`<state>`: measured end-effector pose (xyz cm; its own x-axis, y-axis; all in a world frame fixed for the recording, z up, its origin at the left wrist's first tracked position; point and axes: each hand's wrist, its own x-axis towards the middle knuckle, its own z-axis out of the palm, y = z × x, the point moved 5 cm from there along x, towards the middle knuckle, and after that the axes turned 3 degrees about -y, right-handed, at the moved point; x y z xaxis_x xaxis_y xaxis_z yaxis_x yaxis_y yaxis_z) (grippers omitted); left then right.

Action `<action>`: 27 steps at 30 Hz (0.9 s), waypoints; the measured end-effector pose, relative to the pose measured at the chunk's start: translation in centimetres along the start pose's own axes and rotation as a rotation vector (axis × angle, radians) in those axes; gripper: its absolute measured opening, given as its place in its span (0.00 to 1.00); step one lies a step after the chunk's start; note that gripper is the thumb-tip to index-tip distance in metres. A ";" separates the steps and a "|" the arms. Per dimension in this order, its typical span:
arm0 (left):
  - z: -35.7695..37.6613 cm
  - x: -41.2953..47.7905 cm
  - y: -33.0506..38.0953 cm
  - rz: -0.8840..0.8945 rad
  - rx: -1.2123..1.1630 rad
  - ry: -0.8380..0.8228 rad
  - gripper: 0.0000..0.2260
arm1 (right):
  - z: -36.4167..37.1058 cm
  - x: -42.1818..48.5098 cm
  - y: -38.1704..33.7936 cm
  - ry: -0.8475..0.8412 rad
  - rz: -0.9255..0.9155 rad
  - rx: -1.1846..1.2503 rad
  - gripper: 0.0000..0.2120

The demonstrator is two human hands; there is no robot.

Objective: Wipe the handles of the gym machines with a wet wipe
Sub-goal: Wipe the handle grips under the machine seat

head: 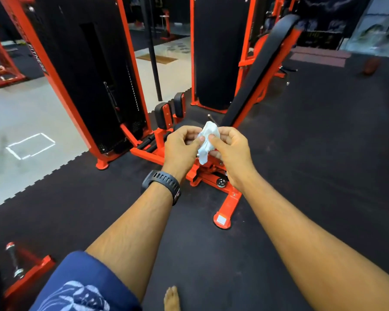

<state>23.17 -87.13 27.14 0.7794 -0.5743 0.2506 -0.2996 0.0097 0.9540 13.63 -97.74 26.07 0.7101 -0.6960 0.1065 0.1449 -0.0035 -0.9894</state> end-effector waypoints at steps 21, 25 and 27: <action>-3.5 39.8 -31.6 -0.267 0.161 -0.150 0.07 | 12.2 41.1 25.5 0.072 0.235 -0.097 0.04; -2.2 44.0 -39.2 -0.359 0.218 -0.216 0.07 | 11.7 46.4 33.1 0.131 0.277 -0.269 0.08; -1.7 45.5 -42.6 -0.396 0.277 -0.263 0.08 | 11.8 48.4 36.4 0.153 0.290 -0.311 0.12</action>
<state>72.34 -112.26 -1.83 0.7088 -0.6757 -0.2026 -0.1727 -0.4447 0.8789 61.44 -123.05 -3.63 0.5774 -0.7980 -0.1723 -0.2756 0.0081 -0.9612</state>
